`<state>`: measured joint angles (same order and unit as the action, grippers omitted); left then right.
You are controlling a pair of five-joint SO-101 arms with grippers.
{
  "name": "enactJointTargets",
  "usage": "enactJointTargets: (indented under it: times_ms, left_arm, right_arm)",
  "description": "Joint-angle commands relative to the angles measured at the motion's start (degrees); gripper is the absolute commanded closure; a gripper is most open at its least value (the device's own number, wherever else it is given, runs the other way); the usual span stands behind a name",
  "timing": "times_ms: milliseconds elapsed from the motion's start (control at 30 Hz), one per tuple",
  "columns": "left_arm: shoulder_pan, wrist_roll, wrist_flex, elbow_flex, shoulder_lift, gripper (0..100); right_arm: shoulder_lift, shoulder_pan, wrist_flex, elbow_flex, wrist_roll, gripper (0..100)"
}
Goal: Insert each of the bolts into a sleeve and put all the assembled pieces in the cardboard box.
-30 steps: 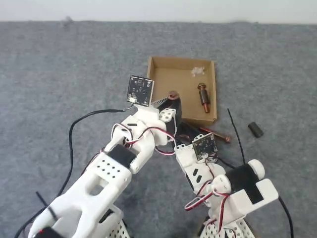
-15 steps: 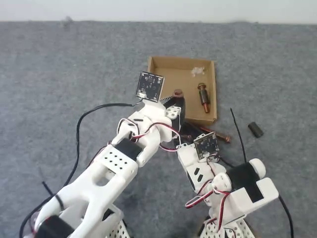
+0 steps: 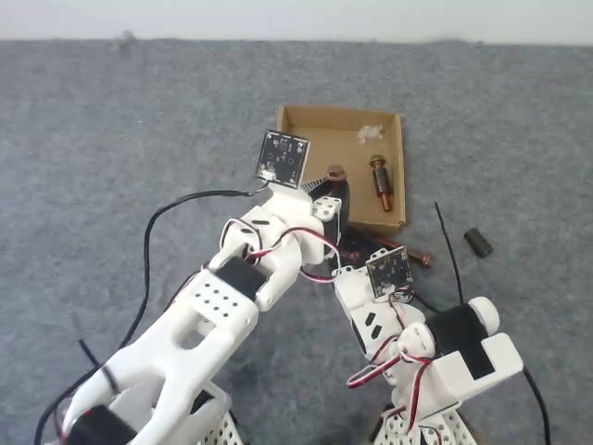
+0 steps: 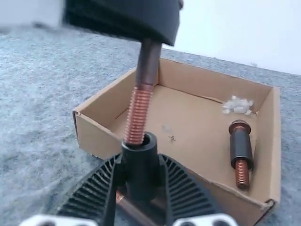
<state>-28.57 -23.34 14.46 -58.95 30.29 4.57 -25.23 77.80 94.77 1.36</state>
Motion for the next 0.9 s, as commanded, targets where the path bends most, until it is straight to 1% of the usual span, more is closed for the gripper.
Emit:
enactJointTargets:
  times_ms: [0,200,600,733,867]
  left_arm:
    - [-1.05,0.62,2.46,-1.89,6.07,99]
    - [-1.05,0.62,-1.32,-4.09,7.38,99]
    - [-1.32,1.14,-2.02,-4.09,7.82,99]
    - [-1.32,4.84,-3.78,-4.35,7.91,99]
    - [-1.32,5.10,-3.96,-4.35,7.82,99]
  right_arm:
    - [-0.66,1.98,3.30,0.88,-0.35,99.2]
    - [-0.66,1.98,2.95,0.88,-0.35,99.2]
    - [-0.66,1.98,2.95,0.88,-0.53,99.2]
    - [-0.66,1.98,2.86,0.88,-0.53,99.2]
    - [-0.66,1.98,2.86,0.88,-0.53,99.2]
